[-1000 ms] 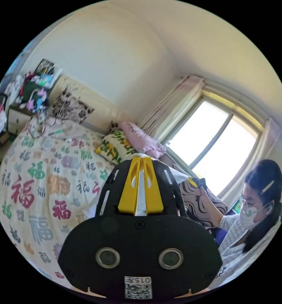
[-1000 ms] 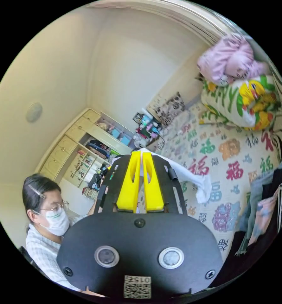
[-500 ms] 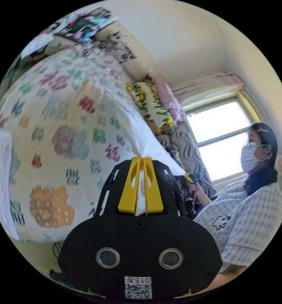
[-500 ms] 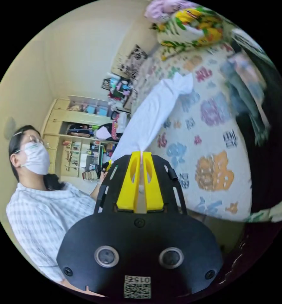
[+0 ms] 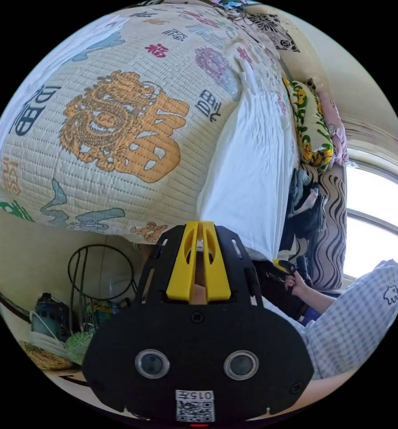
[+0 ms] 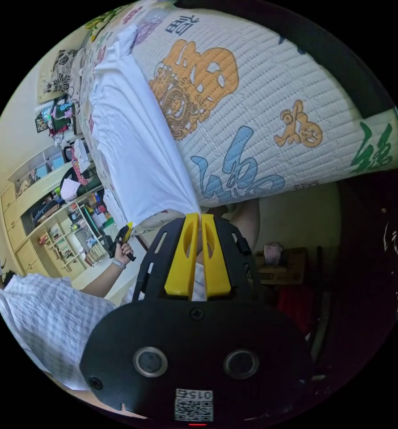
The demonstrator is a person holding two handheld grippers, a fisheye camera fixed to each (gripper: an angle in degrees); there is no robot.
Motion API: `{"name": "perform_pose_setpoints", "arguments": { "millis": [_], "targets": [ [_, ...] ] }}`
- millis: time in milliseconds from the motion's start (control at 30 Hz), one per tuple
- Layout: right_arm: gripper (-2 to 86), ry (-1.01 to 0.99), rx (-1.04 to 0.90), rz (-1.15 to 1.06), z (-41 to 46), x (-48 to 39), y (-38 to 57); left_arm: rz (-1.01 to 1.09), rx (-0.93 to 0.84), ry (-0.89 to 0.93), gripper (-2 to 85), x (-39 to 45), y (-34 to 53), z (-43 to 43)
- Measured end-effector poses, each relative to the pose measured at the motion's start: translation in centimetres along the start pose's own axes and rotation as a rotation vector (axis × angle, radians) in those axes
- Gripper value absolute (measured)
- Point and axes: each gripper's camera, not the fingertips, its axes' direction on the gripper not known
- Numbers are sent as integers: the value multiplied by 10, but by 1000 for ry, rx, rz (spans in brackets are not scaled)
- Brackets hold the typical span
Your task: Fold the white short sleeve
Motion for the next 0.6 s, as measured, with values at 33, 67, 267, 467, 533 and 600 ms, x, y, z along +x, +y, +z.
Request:
{"name": "perform_pose_setpoints", "arguments": {
  "millis": [33, 67, 267, 467, 533, 600],
  "targets": [
    [3, 15, 6, 11, 4, 1, -7, -20, 0, -22, 3, 0, -7, 13],
    [5, 24, 6, 24, 8, 2, -15, -38, -12, -27, 8, 0, -14, 26],
    [27, 158, -113, 89, 17, 8, -41, -74, -150, -89, 81, 3, -43, 79],
    [30, 163, 16, 50, -29, -6, -57, -87, -300, -253, 86, 18, -61, 98],
    [26, 146, 119, -6, -52, -22, -72, 9, -279, -286, 86, 46, -85, 105],
    [24, 134, 219, -72, -74, -39, -93, 138, -256, -323, 88, 86, -118, 117]
  ]
}}
